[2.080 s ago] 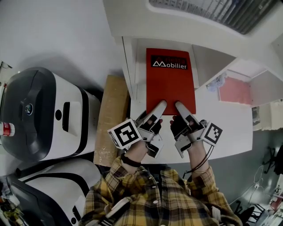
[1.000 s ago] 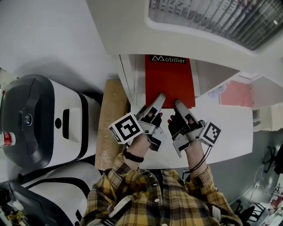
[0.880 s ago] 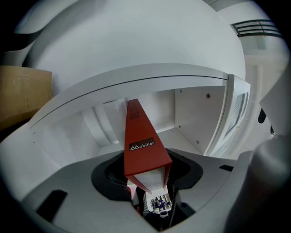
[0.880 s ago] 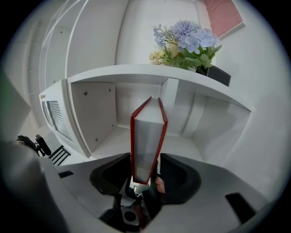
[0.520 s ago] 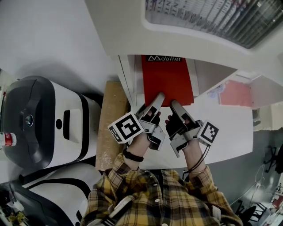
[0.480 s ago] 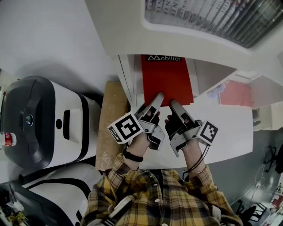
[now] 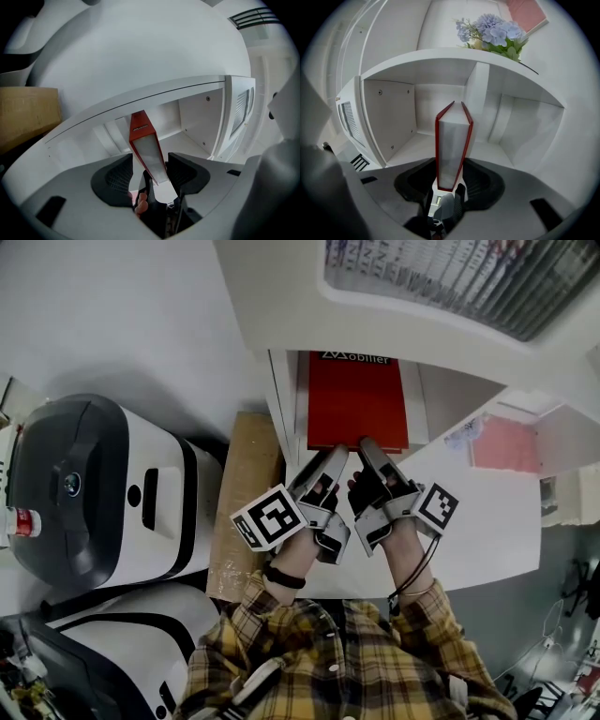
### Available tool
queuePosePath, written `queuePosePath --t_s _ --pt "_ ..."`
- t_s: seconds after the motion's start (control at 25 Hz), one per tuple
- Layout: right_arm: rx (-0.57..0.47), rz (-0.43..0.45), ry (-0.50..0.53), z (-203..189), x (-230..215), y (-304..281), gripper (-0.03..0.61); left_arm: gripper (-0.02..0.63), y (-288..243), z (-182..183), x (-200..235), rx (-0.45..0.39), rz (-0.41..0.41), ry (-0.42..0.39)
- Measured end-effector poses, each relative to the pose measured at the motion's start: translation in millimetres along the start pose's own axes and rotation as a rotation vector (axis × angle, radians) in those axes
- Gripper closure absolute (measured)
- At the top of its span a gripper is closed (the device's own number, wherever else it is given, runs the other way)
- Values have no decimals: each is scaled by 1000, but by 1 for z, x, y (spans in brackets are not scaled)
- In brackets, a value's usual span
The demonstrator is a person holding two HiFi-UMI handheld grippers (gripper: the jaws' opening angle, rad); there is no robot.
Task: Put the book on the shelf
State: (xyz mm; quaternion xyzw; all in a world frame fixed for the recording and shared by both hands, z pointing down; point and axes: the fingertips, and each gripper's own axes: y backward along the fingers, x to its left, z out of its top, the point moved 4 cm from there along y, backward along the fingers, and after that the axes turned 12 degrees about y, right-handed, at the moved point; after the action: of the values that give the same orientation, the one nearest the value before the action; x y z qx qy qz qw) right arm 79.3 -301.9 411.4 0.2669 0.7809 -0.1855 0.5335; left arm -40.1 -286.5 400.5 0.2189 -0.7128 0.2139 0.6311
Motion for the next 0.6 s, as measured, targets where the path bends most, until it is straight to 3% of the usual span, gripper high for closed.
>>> queuePosePath --t_s 0.36,0.6 --pt "21 10 -34 -1 -1 5 393 379 7 -7 -9 -3 -22 -13" --pt "12 10 -2 -1 5 28 394 380 14 -19 -12 8 -29 -24"
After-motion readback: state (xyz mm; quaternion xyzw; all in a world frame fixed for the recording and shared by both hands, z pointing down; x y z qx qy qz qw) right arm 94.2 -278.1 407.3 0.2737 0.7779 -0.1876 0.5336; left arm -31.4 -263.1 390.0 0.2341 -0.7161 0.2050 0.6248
